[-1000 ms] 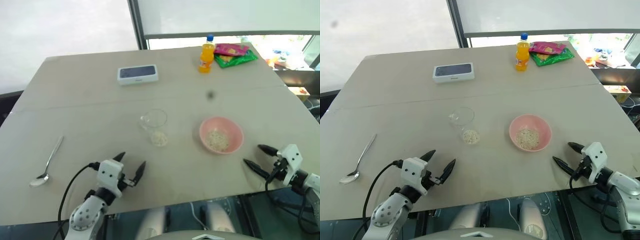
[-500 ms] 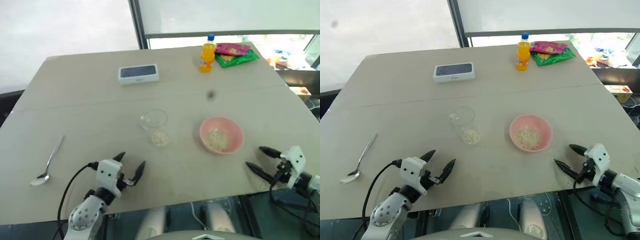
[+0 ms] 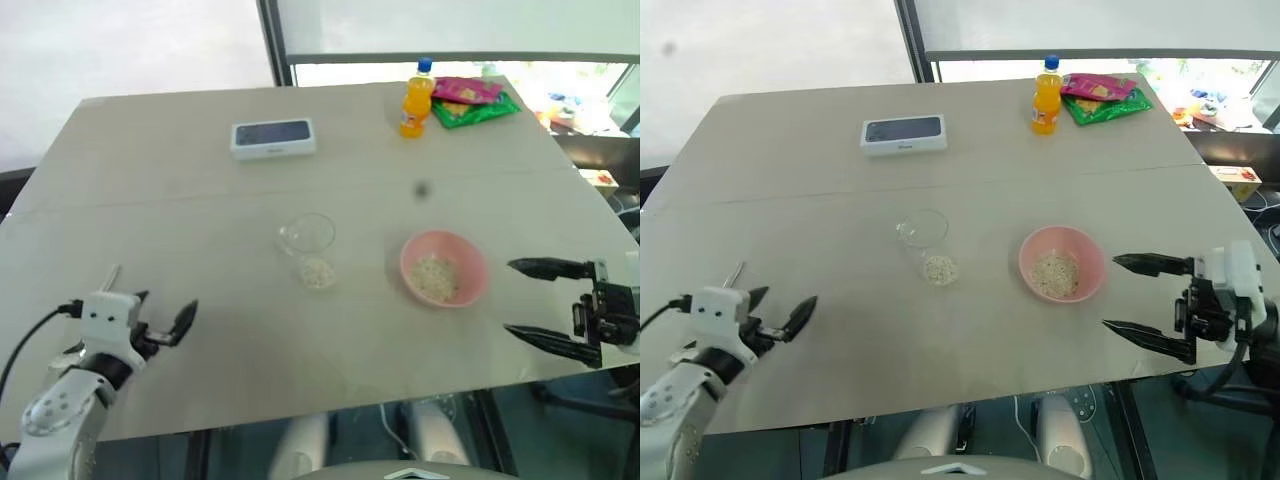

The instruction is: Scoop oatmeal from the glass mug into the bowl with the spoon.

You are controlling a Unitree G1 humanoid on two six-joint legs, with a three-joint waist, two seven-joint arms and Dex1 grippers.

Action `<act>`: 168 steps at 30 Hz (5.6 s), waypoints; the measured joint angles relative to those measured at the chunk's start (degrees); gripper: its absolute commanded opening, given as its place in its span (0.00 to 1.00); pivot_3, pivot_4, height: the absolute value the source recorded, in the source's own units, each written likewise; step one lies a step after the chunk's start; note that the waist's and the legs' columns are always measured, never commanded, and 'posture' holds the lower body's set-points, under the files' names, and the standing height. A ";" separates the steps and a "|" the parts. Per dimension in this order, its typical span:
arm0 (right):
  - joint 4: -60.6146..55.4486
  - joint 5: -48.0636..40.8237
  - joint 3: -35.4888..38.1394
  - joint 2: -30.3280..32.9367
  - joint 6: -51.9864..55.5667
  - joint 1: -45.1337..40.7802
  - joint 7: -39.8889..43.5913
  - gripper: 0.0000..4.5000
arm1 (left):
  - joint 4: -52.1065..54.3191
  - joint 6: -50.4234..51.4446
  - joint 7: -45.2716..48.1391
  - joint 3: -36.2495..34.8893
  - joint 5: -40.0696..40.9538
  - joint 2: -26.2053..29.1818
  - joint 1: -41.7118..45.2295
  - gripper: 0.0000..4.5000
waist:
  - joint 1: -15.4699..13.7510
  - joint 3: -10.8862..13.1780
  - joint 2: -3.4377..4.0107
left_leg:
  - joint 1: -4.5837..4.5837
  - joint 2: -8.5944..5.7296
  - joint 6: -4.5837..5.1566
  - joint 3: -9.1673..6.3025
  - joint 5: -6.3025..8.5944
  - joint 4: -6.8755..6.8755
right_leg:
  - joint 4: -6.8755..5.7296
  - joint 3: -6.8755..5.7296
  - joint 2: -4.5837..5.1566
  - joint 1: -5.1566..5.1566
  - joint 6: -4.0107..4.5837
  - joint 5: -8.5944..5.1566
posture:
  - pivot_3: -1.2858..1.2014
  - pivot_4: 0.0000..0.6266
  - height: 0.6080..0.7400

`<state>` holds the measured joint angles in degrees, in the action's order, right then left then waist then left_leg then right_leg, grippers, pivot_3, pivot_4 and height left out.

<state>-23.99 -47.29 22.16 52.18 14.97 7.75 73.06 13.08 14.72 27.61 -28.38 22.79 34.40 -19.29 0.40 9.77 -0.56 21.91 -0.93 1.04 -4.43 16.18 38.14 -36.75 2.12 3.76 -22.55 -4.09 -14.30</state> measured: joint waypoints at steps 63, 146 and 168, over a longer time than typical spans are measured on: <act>4.88 6.58 -7.43 -6.48 2.83 -13.44 -10.39 1.00 | -26.36 3.16 11.87 -6.80 -1.26 10.88 19.04 0.00 | -1.11 -0.25 0.03 | 0.04 -0.02 -0.10 -0.07 -0.02 0.07 | -0.13 -0.01 0.41 -0.14 0.16 0.12 | 0.52 0.24 1.00; 38.56 -5.01 8.32 -35.31 36.11 -69.44 -76.52 0.00 | 2.08 13.66 20.25 -2.38 12.51 4.39 20.69 0.46 | 3.38 -0.20 -0.04 | 1.77 -0.43 -0.79 0.40 -0.56 0.52 | -1.96 0.47 0.04 -2.66 0.14 0.25 | 0.52 0.24 1.00; 28.80 -10.37 10.96 -36.31 38.54 -64.29 -86.47 0.00 | -20.82 2.60 29.85 18.07 3.83 2.61 39.04 0.34 | 3.53 -0.25 0.04 | 1.64 -0.46 -0.55 0.64 -0.47 0.59 | -2.10 0.63 0.00 -2.64 0.13 0.26 | 0.52 0.24 1.00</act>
<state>4.81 -57.66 33.13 15.87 53.51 -56.54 -13.41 -7.74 17.32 57.46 -10.31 26.62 37.02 19.76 3.93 9.52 -0.53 23.55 -1.39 0.49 -3.79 15.71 38.72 -38.84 2.75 3.76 -25.19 -3.96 -14.04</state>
